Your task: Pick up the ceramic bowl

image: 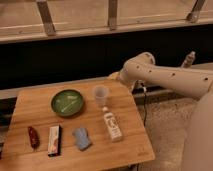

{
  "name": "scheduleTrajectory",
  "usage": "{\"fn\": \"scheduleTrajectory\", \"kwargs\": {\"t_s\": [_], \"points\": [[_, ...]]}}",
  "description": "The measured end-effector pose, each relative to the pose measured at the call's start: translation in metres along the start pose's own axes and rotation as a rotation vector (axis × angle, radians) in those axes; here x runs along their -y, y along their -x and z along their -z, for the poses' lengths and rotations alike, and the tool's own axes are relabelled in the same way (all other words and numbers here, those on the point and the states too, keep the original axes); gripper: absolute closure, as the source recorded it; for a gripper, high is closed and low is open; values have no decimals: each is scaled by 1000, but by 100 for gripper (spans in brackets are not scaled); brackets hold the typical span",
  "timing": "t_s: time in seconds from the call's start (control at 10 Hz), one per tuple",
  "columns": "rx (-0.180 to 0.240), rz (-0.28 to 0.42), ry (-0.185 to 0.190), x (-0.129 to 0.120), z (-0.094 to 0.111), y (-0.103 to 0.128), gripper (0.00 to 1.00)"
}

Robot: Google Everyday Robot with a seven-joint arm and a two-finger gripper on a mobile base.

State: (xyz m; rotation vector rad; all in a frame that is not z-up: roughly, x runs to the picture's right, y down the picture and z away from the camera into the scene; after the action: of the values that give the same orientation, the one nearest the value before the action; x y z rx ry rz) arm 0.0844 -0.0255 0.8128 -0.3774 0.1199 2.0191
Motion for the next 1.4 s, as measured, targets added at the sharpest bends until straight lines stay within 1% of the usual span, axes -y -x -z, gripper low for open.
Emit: {"fn": "scheduleTrajectory", "kwargs": {"t_s": [0.8,0.9,1.0,1.2,1.3,1.4], "points": [[1,2,1,0,0,1,20],[2,5,3,-1,1,3,20],[5,17,11,-8,5,8,20],[-7,67,52,-45,14,12,20],[-15,92,64,-62,14,10,20],[-30,155,83,-95,13,5,20]]}}
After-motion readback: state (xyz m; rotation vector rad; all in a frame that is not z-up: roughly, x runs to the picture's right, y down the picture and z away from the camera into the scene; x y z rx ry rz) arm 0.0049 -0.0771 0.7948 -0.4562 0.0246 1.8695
